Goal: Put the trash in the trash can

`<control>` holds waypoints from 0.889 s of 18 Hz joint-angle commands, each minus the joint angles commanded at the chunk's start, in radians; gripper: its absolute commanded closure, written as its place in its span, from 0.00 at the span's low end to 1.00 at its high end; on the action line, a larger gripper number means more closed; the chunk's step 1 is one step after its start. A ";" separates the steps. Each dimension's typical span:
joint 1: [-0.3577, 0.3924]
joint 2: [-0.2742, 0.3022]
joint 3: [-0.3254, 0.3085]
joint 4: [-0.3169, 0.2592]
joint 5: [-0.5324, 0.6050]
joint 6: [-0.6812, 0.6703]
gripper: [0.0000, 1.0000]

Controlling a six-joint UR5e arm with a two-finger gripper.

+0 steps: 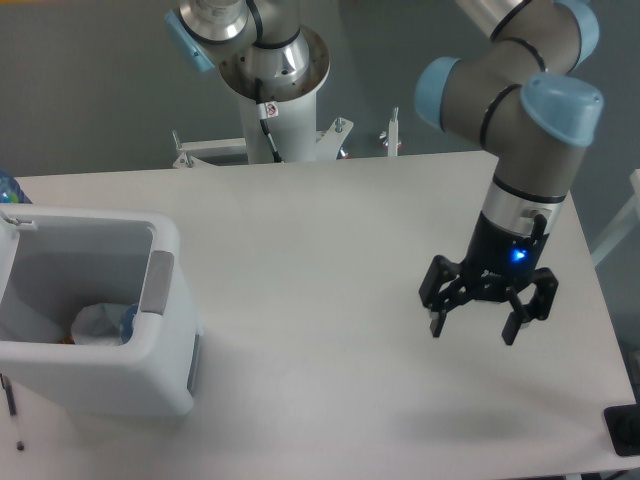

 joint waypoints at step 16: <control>-0.031 -0.029 0.121 -0.292 0.316 0.381 0.00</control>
